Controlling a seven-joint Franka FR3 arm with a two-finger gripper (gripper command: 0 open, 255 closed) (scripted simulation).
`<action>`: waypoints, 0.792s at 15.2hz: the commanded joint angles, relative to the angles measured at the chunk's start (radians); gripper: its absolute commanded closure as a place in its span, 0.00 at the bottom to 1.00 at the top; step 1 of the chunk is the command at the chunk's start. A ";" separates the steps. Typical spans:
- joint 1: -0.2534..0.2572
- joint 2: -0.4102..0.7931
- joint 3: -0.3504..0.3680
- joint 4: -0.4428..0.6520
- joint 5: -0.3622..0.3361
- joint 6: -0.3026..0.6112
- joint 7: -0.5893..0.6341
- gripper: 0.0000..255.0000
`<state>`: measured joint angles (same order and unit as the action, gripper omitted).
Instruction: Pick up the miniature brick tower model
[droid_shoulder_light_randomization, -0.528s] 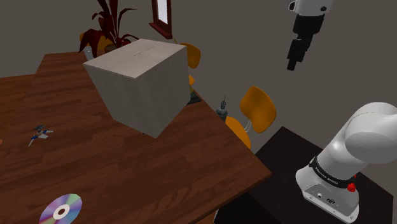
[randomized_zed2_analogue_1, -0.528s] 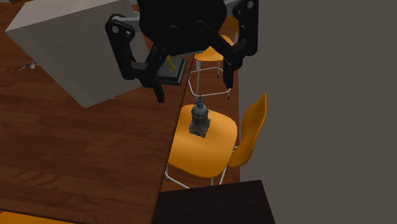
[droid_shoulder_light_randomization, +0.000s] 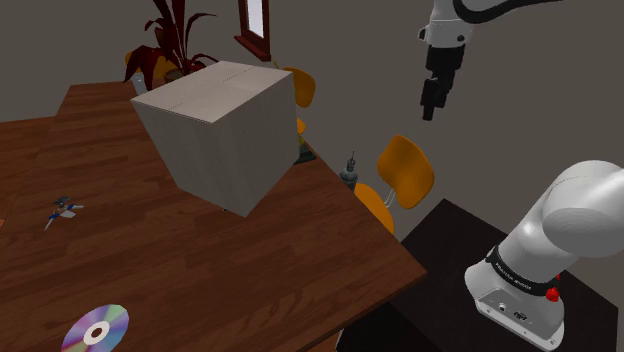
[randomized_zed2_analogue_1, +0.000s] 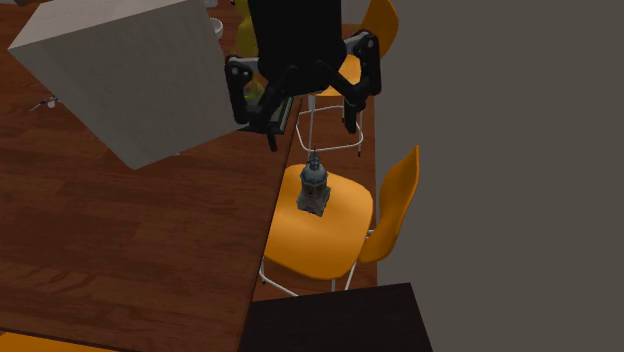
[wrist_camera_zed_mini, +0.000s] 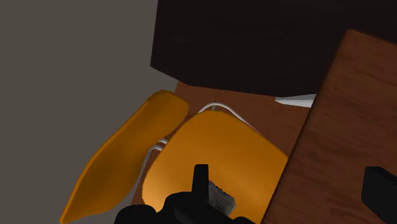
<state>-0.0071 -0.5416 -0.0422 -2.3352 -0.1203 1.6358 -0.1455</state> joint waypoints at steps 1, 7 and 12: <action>0.000 0.071 -0.012 0.013 -0.005 0.045 -0.019 0.00; 0.002 0.309 -0.035 0.090 -0.007 0.162 -0.068 0.00; 0.001 0.513 -0.044 0.189 0.000 0.232 -0.109 0.00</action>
<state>-0.0055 -0.0659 -0.0850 -2.1647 -0.1217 1.8563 -0.2458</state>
